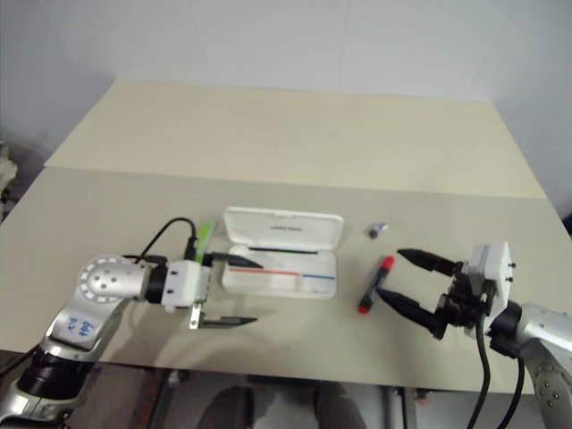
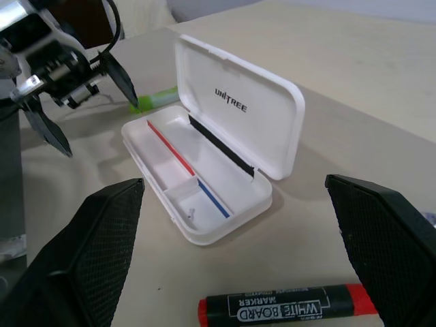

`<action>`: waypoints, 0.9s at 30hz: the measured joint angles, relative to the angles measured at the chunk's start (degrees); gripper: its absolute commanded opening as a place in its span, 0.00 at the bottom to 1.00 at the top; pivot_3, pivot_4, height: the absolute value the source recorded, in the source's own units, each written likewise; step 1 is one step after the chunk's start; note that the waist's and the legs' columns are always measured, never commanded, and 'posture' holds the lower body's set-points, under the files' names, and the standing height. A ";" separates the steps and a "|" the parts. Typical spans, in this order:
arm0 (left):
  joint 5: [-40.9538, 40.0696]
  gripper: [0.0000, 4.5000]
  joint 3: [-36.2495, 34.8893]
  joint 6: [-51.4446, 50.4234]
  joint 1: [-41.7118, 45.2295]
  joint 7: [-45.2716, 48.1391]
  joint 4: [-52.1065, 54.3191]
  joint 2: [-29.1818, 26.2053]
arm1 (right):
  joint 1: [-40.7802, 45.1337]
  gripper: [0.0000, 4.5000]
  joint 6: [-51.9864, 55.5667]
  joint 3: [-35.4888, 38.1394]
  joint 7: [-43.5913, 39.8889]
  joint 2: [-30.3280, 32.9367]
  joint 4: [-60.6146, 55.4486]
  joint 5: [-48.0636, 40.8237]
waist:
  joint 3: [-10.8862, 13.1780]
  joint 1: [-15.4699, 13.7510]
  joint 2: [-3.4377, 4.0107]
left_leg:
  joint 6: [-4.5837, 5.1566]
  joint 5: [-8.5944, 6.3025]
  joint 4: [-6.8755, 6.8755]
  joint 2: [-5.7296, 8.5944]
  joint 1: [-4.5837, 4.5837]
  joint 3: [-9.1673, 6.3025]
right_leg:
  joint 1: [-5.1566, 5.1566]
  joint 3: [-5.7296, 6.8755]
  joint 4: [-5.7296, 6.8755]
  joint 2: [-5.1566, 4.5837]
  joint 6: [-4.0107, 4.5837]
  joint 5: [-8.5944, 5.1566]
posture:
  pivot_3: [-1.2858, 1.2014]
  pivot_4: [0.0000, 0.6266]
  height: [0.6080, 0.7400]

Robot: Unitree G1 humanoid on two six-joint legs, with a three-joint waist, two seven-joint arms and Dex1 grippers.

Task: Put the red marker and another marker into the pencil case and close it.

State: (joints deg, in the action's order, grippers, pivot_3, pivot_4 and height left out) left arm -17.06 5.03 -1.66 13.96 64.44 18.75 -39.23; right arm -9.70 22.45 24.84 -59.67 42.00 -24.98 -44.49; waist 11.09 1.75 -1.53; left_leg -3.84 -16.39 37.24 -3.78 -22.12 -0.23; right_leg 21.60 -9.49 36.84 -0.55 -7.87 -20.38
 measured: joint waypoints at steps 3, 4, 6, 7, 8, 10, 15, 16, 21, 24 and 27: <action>-2.27 1.00 -3.00 -1.96 -3.22 -2.88 3.81 0.14 | -0.61 1.00 0.01 0.00 -1.94 0.03 0.03 -0.29 | 0.00 0.01 0.00 | 0.00 0.00 0.01 -0.01 0.02 -0.01 | -0.01 0.01 0.02 0.00 0.00 0.00 | 0.52 0.24 1.00; -2.76 1.00 -3.99 -2.46 -3.57 -4.09 4.22 0.49 | -0.53 1.00 0.02 0.00 -2.37 0.04 0.07 -0.46 | 0.00 0.02 0.00 | 0.00 0.00 0.05 0.00 0.02 -0.01 | -0.01 0.00 0.06 0.00 0.00 0.00 | 0.52 0.24 1.00; -3.62 1.00 -6.16 -3.33 -3.95 -7.25 5.80 1.87 | -0.34 1.00 0.18 -0.02 -3.29 0.26 0.21 -1.07 | 0.00 0.02 -0.01 | 0.00 0.00 0.12 0.00 0.02 -0.01 | -0.05 0.00 0.05 0.00 -0.07 0.04 | 0.52 0.24 1.00; -4.06 1.00 -7.01 -3.52 -4.31 -8.81 6.70 2.74 | -0.23 1.00 0.23 -0.05 -3.56 0.34 0.22 -1.21 | 0.00 0.02 -0.01 | 0.00 0.00 0.15 0.00 0.03 0.01 | -0.08 -0.02 0.05 -0.01 -0.08 0.05 | 0.52 0.24 1.00; -4.32 1.00 -7.77 -3.88 -5.08 -10.80 8.13 3.62 | 0.04 1.00 0.38 -0.30 -3.74 0.39 0.24 -1.25 | 0.01 0.03 -0.02 | 0.00 0.00 0.17 0.01 0.03 0.01 | -0.09 -0.03 0.03 -0.01 -0.10 0.06 | 0.52 0.24 1.00; -4.80 1.00 -8.43 -4.35 -6.19 -12.99 9.59 4.68 | 1.40 1.00 0.77 -1.83 -3.61 0.41 0.38 -1.17 | 0.01 0.05 -0.03 | 0.00 0.00 0.19 0.01 0.03 0.01 | -0.09 -0.04 0.04 0.00 -0.11 0.07 | 0.52 0.24 1.00; -17.63 1.00 -13.80 -3.98 -10.22 -10.62 12.02 6.80 | 5.60 1.00 2.85 -4.49 2.66 -1.16 1.65 0.21 | 0.02 0.39 -0.10 | 0.00 0.00 0.12 -0.02 0.06 0.03 | -0.04 -0.04 0.05 0.01 -0.08 0.06 | 0.52 0.24 1.00; -20.34 1.00 -16.16 -4.05 -11.23 -9.26 12.04 5.90 | 6.09 1.00 2.91 -4.54 4.49 -2.15 2.35 0.66 | 0.01 0.50 -0.13 | 0.00 0.00 0.06 -0.03 0.08 0.02 | -0.03 -0.02 0.06 0.02 -0.03 0.04 | 0.52 0.24 1.00; -31.43 1.00 -25.26 -5.60 -15.36 0.96 9.23 0.44 | 4.53 1.00 5.16 -6.07 11.70 -4.47 3.14 3.50 | 0.01 0.44 -0.12 | 0.00 0.00 -0.03 -0.01 0.06 0.03 | 0.01 -0.01 0.00 0.01 0.07 -0.02 | 0.52 0.24 1.00; -33.65 1.00 -28.47 -6.04 -14.14 6.35 2.68 -2.33 | 1.08 1.00 7.44 -6.32 16.79 -7.01 2.34 3.80 | 0.01 0.10 -0.12 | 0.00 0.00 -0.01 0.00 0.06 0.01 | 0.02 0.02 0.00 0.02 0.13 -0.06 | 0.52 0.24 1.00; -34.21 1.00 -29.37 -6.36 -10.85 10.95 -3.36 -4.07 | -1.92 1.00 9.89 -6.36 22.19 -8.50 0.09 4.69 | 0.01 0.26 -0.12 | 0.00 0.00 0.00 0.01 0.06 0.08 | 0.03 -0.02 -0.01 0.01 0.33 -0.16 | 0.52 0.24 1.00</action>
State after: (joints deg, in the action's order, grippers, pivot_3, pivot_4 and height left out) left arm -51.27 -24.34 -8.02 3.12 75.40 15.39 -43.30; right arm -11.62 32.34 18.48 -37.47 33.50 -24.89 -39.80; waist 11.10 2.01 -1.65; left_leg -3.84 -16.39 37.24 -3.77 -22.06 -0.15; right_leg 21.63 -9.52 36.83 -0.54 -7.55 -20.54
